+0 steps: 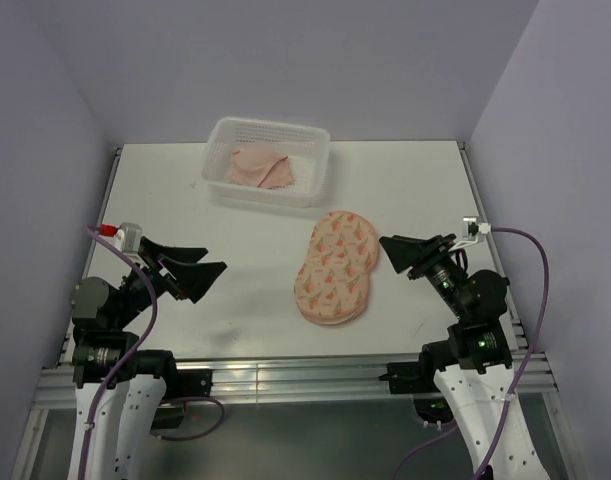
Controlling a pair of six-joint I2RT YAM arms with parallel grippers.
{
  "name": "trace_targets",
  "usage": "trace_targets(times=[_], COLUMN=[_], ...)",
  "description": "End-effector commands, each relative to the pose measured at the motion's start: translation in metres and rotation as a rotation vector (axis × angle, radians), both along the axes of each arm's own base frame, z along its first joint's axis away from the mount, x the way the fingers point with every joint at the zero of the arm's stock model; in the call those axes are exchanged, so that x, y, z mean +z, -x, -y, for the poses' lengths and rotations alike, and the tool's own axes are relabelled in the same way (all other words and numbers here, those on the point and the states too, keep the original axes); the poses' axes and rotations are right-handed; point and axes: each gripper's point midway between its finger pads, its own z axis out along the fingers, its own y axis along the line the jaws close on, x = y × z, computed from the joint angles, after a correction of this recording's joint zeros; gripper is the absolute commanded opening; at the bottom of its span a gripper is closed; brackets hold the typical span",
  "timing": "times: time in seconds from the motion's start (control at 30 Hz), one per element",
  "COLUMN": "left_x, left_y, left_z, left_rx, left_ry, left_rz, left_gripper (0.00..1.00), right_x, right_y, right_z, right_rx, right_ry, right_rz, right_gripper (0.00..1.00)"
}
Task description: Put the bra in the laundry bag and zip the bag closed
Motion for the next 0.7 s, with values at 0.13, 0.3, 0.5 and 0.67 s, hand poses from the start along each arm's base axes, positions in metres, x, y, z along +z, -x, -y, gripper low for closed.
trace_targets(times=[0.13, 0.3, 0.5, 0.67], left_x=[0.019, 0.027, 0.028, 0.022], left_y=[0.010, 0.007, 0.001, -0.012], left_z=[0.003, -0.005, 0.001, 0.002], left_rx=[-0.032, 0.046, 0.000, -0.001], left_ry=[0.017, 0.060, 0.107, 0.158], left_rz=[0.064, 0.075, 0.048, 0.024], left_gripper=[0.99, 0.99, 0.90, 0.31], right_x=[0.013, 0.014, 0.014, 0.027], right_y=[0.002, 0.001, -0.003, -0.018], right_z=[-0.004, -0.005, -0.006, 0.010], right_rx=[0.025, 0.037, 0.032, -0.075], right_ry=[-0.003, -0.001, -0.002, 0.024], right_rz=[0.037, 0.035, 0.021, 0.013], right_gripper=[0.55, 0.28, 0.00, 0.03])
